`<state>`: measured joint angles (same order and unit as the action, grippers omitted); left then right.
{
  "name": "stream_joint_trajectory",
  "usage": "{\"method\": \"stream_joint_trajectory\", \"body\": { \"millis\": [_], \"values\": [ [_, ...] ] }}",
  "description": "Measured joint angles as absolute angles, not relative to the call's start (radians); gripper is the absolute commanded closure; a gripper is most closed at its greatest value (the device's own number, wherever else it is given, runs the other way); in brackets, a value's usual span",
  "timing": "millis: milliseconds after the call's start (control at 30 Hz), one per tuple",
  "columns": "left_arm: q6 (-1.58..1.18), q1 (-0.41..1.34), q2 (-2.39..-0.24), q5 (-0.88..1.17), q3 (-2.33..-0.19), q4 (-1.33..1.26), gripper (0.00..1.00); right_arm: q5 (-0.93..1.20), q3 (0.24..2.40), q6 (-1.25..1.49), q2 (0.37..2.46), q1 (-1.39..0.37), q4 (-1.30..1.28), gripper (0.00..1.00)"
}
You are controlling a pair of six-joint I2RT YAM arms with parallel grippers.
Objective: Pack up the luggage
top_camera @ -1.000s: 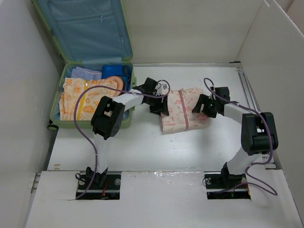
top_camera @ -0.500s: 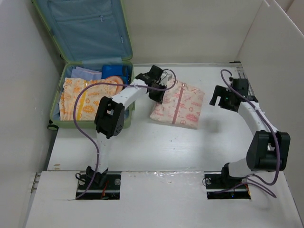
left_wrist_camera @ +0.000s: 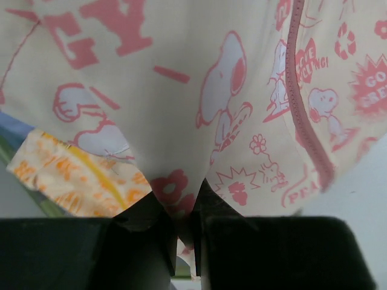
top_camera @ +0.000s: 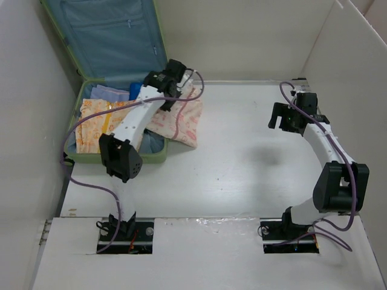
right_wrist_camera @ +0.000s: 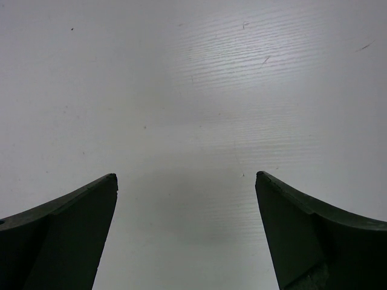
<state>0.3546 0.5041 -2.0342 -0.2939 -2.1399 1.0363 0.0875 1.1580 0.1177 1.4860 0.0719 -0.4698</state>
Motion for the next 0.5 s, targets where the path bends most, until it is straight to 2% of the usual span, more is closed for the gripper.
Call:
{"method": "stream_joint_trajectory", "body": {
  "millis": [233,367,500],
  "values": [
    [0.393,0.261,-1.804,-0.307,-1.976,1.06,1.0,0.1,1.158,0.117,1.5,0.072,-0.461,0.0],
    [0.443,0.127,-1.69,-0.302,-1.707,0.946,1.0,0.106,1.167,0.115,1.517,0.072,-0.462,0.0],
    [0.496,0.06,-1.71,-0.283,-1.449,0.803,1.0,0.109,1.198,0.104,1.546,0.072,-0.466,0.0]
  ]
}}
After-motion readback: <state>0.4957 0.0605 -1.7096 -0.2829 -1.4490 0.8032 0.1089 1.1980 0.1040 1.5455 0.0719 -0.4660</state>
